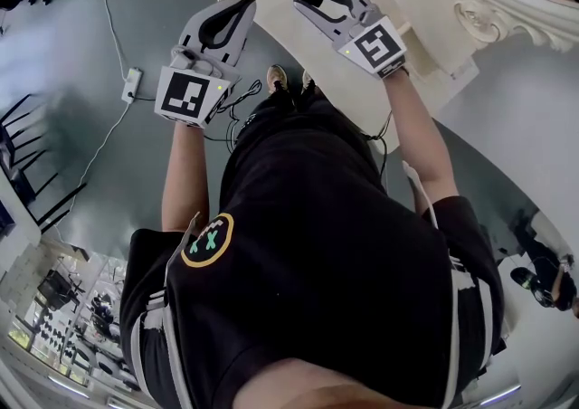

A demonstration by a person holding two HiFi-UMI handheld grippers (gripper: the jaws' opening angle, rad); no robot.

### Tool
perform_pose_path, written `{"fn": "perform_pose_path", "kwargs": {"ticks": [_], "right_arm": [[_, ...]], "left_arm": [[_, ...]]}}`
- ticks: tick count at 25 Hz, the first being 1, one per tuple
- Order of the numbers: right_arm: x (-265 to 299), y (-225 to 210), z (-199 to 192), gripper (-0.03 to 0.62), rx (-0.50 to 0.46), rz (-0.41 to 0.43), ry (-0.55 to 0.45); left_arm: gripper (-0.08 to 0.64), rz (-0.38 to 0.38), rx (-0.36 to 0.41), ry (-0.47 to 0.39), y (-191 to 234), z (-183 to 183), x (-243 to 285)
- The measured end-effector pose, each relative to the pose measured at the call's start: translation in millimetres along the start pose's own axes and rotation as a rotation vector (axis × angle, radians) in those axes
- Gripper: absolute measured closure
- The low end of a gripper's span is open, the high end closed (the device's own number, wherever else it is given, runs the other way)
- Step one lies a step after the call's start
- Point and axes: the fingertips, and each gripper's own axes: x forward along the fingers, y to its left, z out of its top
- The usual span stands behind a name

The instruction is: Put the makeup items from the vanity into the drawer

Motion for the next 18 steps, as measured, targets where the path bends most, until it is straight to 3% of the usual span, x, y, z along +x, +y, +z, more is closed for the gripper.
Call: {"fn": "perform_pose_path", "kwargs": {"ticks": [4, 7, 13, 18], "right_arm": [[-11.4, 4.7, 55.8, 0.474, -0.088, -0.015, -0.136], [-19.6, 7.2, 94.2, 0.474, -0.049, -0.046, -0.229], [-28.2, 8.6, 105.4, 0.474, -0.040, -0.069, -0.242], [-38.8, -12.1, 121.5, 0.474, -0.031, -0.071, -0.248]], "left_arm": [[0.540, 0.001, 0.001, -0.006, 0.4, 0.0, -2.1], [0.540, 0.001, -0.006, -0.013, 3.7, 1.8, -4.0], [0.540, 0.000, -0.022, -0.026, 4.0, 1.8, -3.4], [0.540, 0.021, -0.026, 0.001, 10.3, 24.9, 10.7]]}}
